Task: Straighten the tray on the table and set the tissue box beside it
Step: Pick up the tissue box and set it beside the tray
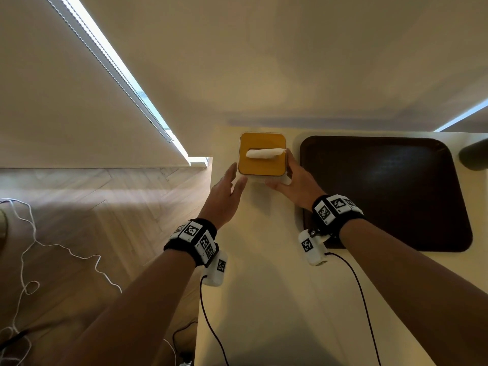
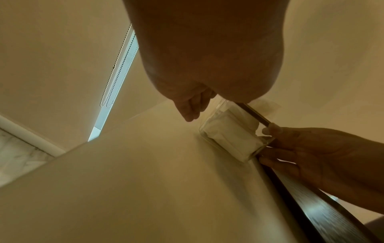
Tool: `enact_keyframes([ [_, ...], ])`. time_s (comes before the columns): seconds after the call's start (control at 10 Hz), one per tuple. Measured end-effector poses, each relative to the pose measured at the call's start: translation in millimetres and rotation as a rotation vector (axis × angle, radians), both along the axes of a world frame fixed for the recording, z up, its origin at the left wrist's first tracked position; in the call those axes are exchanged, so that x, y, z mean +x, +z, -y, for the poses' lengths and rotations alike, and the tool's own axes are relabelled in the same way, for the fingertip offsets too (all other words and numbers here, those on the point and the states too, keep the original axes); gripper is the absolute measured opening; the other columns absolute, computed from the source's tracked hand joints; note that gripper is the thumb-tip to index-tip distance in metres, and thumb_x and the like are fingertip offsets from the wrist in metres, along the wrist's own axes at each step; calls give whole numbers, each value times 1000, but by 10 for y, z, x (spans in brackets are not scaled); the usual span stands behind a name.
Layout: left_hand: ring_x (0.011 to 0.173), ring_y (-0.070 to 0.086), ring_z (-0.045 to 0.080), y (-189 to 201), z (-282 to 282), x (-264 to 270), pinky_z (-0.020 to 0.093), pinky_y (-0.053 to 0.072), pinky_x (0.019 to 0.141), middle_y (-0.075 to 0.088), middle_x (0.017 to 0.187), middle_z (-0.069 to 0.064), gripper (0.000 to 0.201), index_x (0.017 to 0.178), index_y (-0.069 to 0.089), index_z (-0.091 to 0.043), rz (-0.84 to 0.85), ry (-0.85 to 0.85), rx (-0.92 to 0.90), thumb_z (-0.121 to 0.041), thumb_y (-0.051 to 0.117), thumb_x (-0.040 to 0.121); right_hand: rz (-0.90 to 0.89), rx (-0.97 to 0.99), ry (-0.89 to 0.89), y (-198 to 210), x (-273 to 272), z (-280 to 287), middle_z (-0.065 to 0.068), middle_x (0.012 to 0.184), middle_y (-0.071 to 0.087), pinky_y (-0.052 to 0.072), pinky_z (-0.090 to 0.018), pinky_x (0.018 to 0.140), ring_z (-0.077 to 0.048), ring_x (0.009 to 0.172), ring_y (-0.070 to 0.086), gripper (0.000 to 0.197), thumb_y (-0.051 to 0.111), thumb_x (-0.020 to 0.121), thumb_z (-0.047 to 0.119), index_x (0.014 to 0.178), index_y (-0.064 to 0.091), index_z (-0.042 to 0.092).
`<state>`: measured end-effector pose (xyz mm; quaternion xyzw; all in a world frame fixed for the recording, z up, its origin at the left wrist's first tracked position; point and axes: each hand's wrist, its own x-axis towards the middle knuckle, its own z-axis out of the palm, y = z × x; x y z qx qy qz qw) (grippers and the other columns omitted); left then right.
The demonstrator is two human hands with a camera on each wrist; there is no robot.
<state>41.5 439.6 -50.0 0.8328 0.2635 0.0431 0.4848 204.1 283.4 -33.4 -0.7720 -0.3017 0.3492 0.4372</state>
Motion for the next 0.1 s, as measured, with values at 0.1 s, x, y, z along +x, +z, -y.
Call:
enact_keyframes([
  [0.1,144,41,20,-66,31,-86,48,40,114,39,159,9,79,158,20,-21,-73,16,-10,-69,35,97,9,-62,-37,79,-93,160,1,154,33,32,-37,111,-13,136,35,100,72,83,46,155,6,20],
])
